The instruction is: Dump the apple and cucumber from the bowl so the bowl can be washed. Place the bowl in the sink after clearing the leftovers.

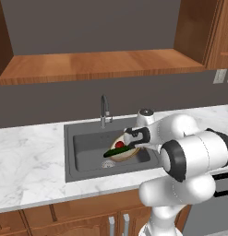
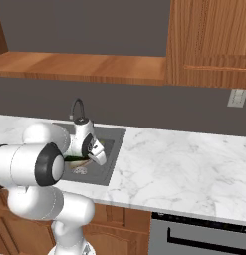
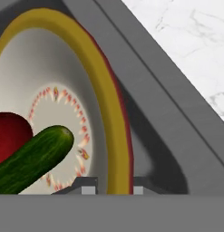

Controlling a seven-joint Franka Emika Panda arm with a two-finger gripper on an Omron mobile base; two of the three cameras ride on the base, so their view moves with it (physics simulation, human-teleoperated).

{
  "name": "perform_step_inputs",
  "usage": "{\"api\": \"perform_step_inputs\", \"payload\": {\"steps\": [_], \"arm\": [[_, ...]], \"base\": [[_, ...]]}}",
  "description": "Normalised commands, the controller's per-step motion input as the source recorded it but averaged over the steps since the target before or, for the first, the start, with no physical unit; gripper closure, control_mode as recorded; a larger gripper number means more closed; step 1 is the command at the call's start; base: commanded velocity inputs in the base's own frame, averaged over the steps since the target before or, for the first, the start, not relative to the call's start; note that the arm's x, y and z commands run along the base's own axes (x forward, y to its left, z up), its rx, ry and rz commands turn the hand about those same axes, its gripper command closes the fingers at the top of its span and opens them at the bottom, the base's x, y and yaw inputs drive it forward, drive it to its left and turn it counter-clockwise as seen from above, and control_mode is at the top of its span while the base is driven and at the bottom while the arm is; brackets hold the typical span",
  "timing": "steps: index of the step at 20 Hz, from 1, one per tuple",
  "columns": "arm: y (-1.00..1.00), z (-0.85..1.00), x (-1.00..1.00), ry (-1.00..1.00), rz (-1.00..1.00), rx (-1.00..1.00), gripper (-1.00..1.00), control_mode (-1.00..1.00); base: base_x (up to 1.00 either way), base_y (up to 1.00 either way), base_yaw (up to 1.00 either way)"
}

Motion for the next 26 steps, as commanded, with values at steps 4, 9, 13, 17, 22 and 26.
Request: {"api": "perform_step_inputs", "payload": {"steps": [4, 9, 13, 17, 22, 26], "arm": [[-0.03, 0.0, 0.27, 0.02, 0.0, -0.02, 1.0, -1.0], [-0.22, -0.03, 0.38, 0.0, 0.0, -0.07, 1.0, -1.0], [-0.08, -0.05, 0.08, 0.0, 0.0, -0.1, 1.0, -1.0], [0.0, -0.1, 0.04, 0.0, 0.0, -0.14, 1.0, -1.0], [0.0, -0.09, 0.0, 0.0, 0.0, -0.15, 1.0, -1.0], [0.0, -0.02, 0.0, 0.05, 0.0, -0.09, 1.0, -1.0]], "base": [[0.0, 0.0, 0.0], [0.0, 0.0, 0.0], [0.0, 0.0, 0.0], [0.0, 0.0, 0.0], [0.0, 0.0, 0.0], [0.0, 0.0, 0.0]]}}
